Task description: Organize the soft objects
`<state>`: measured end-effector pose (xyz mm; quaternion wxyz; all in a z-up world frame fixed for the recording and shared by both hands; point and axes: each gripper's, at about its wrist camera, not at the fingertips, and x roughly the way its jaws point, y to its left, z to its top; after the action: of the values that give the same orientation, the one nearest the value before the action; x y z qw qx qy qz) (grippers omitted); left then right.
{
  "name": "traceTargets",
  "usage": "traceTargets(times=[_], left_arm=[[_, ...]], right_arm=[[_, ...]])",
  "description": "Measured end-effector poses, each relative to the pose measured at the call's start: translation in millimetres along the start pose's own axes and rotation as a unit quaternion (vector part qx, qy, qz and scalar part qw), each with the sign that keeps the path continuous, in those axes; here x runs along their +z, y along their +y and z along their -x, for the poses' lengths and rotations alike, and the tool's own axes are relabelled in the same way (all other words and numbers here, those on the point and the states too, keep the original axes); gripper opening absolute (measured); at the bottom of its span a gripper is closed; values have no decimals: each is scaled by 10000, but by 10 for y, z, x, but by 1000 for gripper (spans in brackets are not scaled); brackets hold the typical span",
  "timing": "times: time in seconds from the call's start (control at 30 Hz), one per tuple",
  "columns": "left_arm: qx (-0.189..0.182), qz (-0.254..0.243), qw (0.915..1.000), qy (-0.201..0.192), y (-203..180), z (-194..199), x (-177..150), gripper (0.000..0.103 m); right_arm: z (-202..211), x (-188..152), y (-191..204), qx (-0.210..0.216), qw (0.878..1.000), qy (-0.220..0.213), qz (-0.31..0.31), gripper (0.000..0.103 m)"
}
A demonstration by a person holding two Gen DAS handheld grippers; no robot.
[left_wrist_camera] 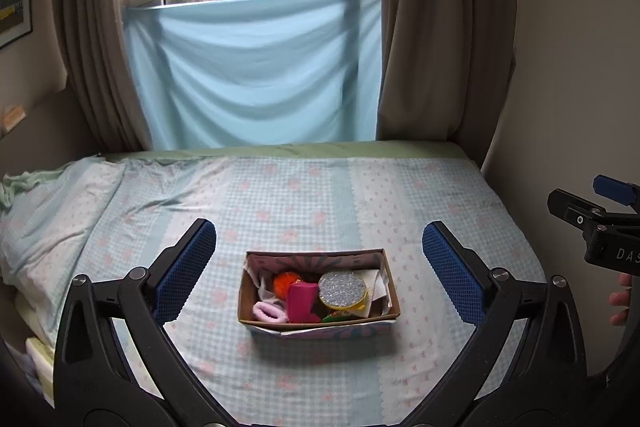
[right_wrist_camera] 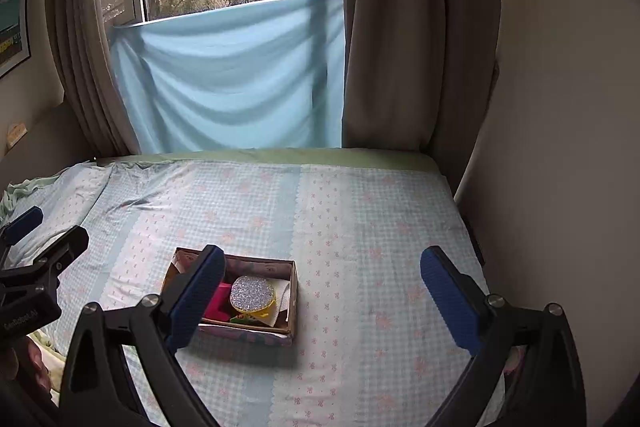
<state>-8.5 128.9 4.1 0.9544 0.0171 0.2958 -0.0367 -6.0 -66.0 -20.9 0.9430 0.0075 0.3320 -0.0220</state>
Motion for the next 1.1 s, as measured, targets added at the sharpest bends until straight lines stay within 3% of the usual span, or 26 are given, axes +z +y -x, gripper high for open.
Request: traceTargets(times=[1.1], left_arm=[[-2, -50, 10000, 36, 16, -89, 37, 103]], right_arm=[[14, 38, -95, -73, 9999, -34, -117, 97]])
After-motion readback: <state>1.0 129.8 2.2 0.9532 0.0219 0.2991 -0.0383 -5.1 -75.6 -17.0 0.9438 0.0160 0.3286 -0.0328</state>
